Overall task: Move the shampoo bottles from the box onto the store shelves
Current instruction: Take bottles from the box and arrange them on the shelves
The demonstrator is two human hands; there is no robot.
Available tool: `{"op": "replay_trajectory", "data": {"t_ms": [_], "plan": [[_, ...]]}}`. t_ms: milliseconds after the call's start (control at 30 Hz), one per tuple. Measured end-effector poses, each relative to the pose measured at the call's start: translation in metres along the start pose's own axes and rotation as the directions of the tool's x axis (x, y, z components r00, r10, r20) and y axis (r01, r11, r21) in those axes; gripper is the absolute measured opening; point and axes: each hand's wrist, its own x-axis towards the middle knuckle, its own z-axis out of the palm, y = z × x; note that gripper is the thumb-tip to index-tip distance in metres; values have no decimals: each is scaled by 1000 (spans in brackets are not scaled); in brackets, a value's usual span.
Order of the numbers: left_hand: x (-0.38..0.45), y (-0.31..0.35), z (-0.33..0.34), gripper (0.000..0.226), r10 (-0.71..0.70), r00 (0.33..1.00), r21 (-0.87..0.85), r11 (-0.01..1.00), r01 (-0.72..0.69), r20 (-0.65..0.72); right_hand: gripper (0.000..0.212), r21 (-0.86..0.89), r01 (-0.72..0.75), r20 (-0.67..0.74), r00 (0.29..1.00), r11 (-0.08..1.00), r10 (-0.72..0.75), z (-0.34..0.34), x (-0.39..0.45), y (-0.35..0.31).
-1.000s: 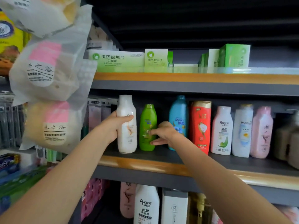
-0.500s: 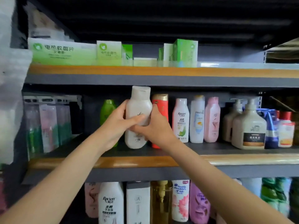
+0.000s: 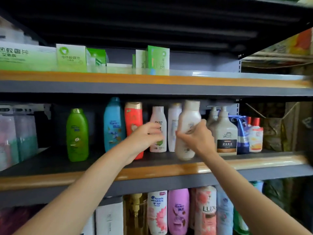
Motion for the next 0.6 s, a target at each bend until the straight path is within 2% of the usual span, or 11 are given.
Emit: {"op": "replay_trajectory", "data": {"t_ms": [100, 200, 333, 500, 600], "plan": [[18, -4, 32, 43, -62, 997, 15, 998, 61, 51, 60, -49, -65, 37, 997, 997, 67, -14, 24, 26], [37, -6, 64, 40, -110, 990, 34, 994, 107, 84, 63, -74, -55, 69, 996, 996, 60, -12, 41, 37], [54, -3, 91, 26, -162, 977, 84, 985, 151, 141, 53, -162, -3, 106, 994, 987, 21, 3, 59, 46], [66, -6, 98, 39, -185, 975, 146, 975, 167, 119, 51, -189, -7, 117, 993, 982, 29, 13, 71, 54], [68, -8, 97, 26, -196, 975, 175, 969, 176, 106, 54, -177, -11, 141, 989, 984, 37, 13, 73, 59]]}}
